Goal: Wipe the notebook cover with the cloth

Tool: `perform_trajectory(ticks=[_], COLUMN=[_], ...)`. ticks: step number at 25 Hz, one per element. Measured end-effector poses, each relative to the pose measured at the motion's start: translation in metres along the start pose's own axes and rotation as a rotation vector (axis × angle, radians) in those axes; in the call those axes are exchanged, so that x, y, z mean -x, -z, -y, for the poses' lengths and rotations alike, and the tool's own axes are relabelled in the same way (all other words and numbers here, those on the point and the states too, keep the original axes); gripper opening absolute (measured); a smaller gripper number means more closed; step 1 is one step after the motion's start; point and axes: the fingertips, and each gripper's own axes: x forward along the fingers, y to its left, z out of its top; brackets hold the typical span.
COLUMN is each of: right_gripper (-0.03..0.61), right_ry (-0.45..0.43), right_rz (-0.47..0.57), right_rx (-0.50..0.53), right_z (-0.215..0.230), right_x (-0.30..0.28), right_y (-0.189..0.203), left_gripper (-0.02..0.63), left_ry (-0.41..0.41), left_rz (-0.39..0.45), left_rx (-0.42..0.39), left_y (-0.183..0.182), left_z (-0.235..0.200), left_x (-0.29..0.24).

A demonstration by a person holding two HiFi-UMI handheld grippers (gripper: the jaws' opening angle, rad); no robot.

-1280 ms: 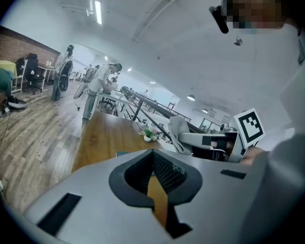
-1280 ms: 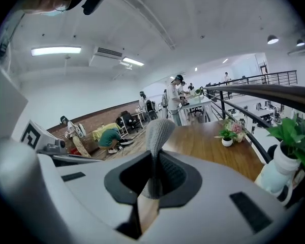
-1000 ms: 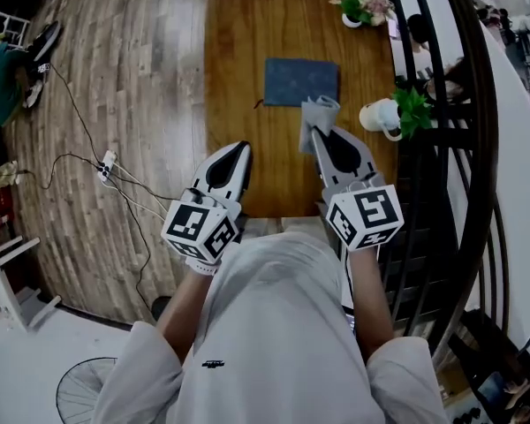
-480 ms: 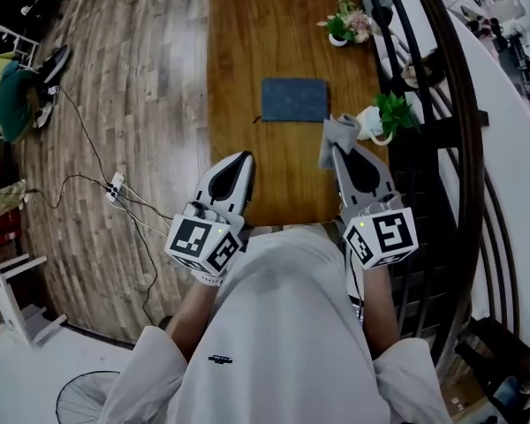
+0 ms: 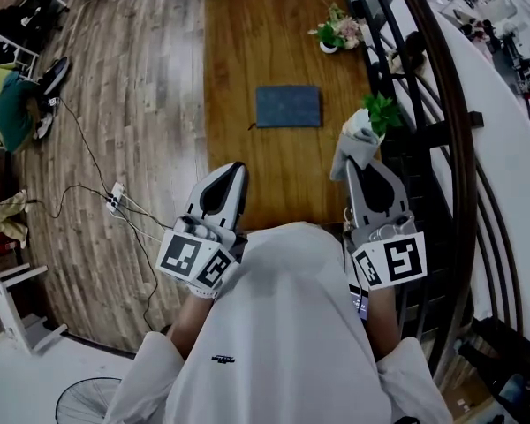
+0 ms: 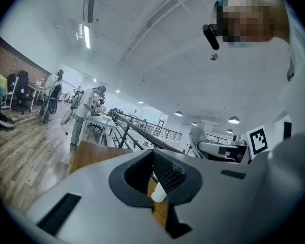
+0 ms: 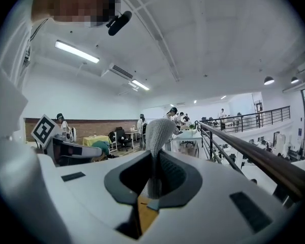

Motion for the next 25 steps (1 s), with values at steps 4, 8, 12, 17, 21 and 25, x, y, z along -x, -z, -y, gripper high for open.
perform_trajectory(ticks=[4, 8, 12, 17, 21, 25], right_gripper=[0.035, 0.035, 0.035, 0.035, 0.035, 0.032], right_ry=[0.02, 0.021, 0.031, 0.021, 0.01, -0.002], right_rz=[0.02, 0.034, 0.044, 0.053, 0.05, 0.046], right_rx=[0.026, 0.022, -0.028, -0.031, -0.05, -0.067], right_z=[0.005, 0.002, 0.007, 0.004, 0.001, 0.002], right_x=[0.012, 0.02, 0.018, 0.014, 0.012, 0.01], right_y=[-0.002, -0.006, -0.002, -0.004, -0.007, -0.011], left_gripper=[0.017, 0.017, 0.017, 0.017, 0.017, 0.017], left_ry=[-0.002, -0.006, -0.007, 0.0, 0.001, 0.004], left_rz=[0.026, 0.052, 0.066, 0.067, 0.069, 0.063], left_rx=[-0.015, -0.039, -0.063, -0.071, -0.067, -0.065], left_y=[-0.009, -0.02, -0.026, -0.027, -0.028, -0.028], left_z=[0.006, 0.008, 0.008, 0.01, 0.009, 0.01], left_x=[0.0, 0.002, 0.002, 0.002, 0.004, 0.0])
